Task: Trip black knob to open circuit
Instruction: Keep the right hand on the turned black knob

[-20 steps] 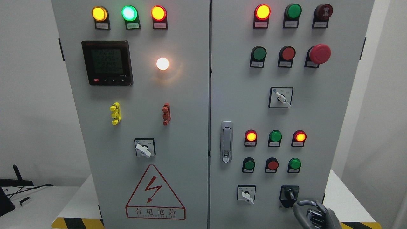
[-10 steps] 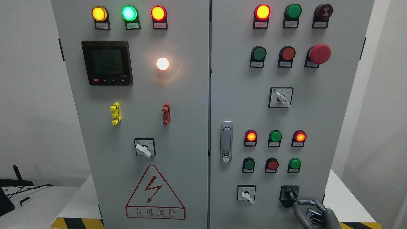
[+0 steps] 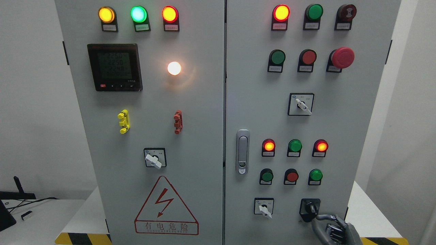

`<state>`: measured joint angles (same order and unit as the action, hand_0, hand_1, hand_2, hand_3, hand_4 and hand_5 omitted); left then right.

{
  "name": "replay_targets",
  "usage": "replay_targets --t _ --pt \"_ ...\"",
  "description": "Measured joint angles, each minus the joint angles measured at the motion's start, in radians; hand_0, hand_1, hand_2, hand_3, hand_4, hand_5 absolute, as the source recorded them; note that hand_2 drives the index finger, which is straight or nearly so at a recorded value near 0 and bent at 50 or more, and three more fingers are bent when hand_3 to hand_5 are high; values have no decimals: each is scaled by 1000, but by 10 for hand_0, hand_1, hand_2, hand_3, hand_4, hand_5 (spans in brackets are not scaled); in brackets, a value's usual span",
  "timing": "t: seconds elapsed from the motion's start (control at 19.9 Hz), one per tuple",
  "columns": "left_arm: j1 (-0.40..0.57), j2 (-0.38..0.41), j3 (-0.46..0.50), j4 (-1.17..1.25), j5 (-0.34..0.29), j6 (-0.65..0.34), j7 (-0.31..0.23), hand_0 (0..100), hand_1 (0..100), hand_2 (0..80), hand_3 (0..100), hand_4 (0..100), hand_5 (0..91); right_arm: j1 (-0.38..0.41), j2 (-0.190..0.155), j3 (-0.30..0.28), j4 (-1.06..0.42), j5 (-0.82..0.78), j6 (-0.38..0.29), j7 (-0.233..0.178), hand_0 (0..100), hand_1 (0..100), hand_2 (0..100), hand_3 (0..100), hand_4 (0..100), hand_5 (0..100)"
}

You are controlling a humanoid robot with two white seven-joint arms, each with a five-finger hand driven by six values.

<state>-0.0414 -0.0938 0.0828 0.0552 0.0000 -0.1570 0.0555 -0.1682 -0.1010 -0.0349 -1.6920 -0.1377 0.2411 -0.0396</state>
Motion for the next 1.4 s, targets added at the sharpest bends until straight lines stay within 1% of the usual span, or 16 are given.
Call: replay_targets --t 0.55,1.4 --pt "0 0 0 0 0 0 0 120 389 0 0 0 0 -8 4 21 -2 1 -3 -5 323 709 462 1000 1000 939" --pt "0 0 0 0 0 0 0 120 389 0 0 0 0 -1 9 32 -22 1 1 -1 331 707 463 1000 1000 939"
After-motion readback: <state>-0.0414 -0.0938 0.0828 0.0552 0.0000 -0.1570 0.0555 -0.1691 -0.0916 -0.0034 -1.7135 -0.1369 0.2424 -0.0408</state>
